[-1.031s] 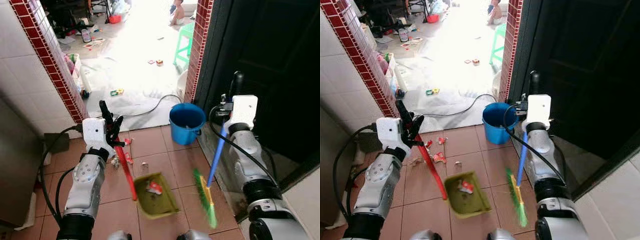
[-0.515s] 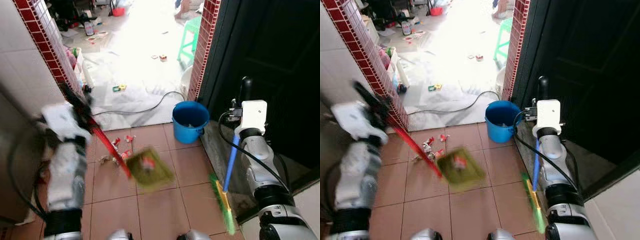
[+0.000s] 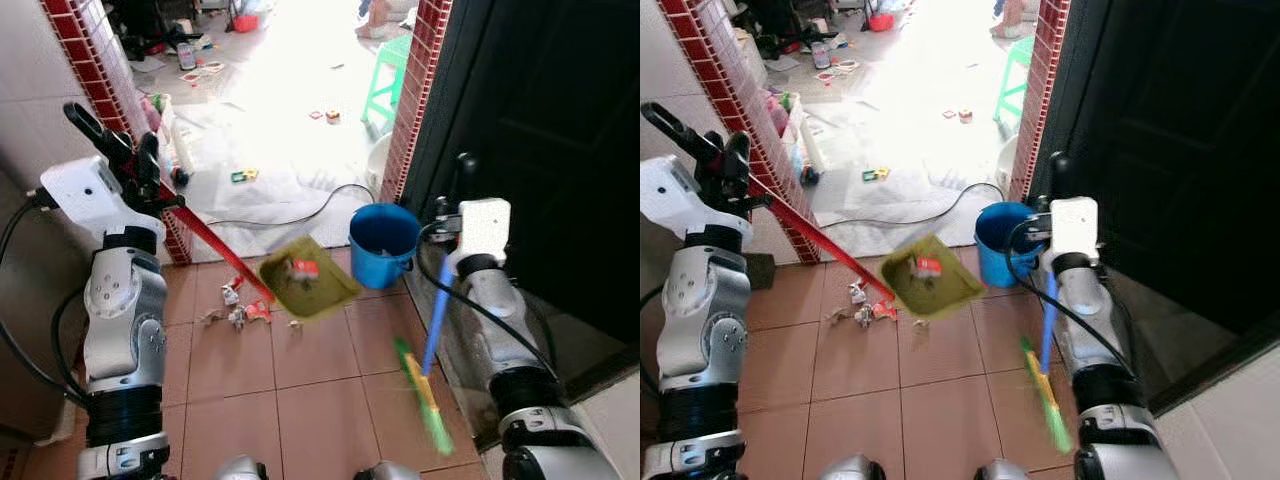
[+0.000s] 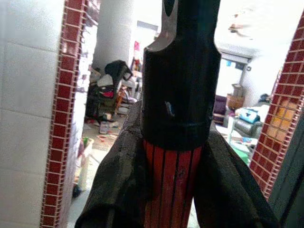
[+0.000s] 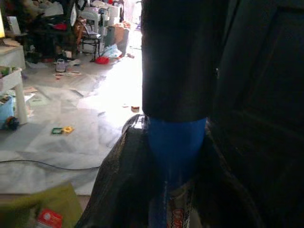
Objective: Sweep floor
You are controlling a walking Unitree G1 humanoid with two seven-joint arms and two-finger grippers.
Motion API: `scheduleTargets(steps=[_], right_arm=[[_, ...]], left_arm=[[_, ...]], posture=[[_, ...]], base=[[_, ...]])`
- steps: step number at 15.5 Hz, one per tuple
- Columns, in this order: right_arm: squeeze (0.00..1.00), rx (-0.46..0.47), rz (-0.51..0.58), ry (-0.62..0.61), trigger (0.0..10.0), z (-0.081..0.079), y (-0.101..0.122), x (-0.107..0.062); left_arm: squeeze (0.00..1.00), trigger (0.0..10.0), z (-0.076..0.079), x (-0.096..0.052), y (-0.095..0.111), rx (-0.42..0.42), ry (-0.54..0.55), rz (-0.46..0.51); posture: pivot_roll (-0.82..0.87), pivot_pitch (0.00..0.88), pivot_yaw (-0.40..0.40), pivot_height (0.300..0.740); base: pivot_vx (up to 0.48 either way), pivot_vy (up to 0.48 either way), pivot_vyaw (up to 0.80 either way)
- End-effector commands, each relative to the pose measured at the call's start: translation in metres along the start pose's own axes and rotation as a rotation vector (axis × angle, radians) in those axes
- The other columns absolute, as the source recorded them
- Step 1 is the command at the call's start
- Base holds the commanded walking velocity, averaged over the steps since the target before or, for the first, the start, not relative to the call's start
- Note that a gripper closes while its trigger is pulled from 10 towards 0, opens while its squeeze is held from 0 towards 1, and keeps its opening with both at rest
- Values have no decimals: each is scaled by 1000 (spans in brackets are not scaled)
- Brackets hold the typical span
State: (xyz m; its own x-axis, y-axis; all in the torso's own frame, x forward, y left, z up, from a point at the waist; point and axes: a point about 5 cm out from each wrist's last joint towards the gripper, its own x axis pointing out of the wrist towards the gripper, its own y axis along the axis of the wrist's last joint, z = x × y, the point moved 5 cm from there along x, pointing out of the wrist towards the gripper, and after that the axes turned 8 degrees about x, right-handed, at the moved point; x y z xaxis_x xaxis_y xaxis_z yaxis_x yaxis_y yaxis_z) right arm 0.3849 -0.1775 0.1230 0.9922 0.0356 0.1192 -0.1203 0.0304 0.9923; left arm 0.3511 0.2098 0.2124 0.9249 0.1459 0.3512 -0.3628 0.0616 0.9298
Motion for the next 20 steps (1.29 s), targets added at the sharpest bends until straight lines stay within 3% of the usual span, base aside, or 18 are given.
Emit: scheduleTargets(steps=[1, 5, 20], right_arm=[[0, -5, 69, 24, 10000, -4, 19, 4], [0, -3, 65, 40, 10000, -6, 18, 4], [0, 0, 52, 54, 10000, -13, 12, -1]], left_arm=[[0, 10000, 9, 10, 27, -37, -15, 102], [0, 10000, 29, 14, 31, -49, -74, 119], [0, 10000, 34, 23, 38, -70, -81, 138]], posture=[[-83, 0, 2, 740], [-82, 0, 3, 740], [-81, 0, 23, 740]], base=[[337, 0, -800], [480, 0, -200], [469, 0, 0]])
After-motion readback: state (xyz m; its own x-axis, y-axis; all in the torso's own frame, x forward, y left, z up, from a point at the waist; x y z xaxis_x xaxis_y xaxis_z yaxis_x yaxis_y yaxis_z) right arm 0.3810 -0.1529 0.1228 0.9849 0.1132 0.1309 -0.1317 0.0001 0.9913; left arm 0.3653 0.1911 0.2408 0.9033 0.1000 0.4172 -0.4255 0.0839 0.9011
